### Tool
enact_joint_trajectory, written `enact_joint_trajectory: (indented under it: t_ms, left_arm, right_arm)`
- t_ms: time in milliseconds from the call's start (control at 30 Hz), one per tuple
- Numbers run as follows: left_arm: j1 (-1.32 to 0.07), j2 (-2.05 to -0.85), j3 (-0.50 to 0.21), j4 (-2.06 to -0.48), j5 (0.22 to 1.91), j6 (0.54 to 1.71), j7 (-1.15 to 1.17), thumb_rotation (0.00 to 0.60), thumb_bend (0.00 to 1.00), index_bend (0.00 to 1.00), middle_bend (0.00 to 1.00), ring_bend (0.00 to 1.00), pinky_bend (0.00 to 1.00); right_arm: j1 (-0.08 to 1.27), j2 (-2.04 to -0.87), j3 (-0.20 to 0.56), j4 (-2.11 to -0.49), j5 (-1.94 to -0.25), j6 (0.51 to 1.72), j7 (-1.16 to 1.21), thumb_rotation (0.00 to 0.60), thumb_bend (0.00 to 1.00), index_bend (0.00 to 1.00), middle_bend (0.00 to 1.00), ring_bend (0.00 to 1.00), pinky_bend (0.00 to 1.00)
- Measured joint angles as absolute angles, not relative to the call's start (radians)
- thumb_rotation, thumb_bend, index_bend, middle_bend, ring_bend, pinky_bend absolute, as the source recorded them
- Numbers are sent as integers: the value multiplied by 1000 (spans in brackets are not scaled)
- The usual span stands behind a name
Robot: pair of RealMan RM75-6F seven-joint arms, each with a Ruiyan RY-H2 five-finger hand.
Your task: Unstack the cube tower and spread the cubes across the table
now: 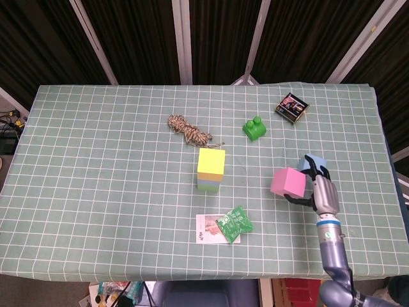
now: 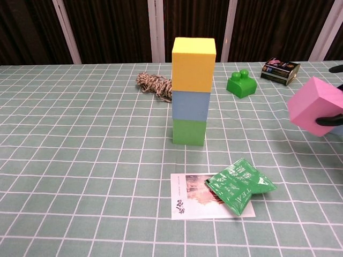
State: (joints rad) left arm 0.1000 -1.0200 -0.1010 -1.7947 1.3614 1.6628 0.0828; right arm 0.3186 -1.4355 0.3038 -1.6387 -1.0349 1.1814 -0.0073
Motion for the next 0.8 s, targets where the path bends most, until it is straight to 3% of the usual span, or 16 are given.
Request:
enact_joint_trajectory:
  t_ms: [633,800]
  left_arm:
    - [104,-1018,-102,-1796,1360,1668,78,600,169,166,0,0,0]
    - [106,-1018,-103,-1797,1358,1670,77,600,170,167,0,0,0]
  right_arm:
    - [222,-1315,191,-1635,-1152,1161,177,600,148,75,473,223,0]
    - [229,-1311,176,-1604,-1162,1133,182,600,148,66,291,87,0]
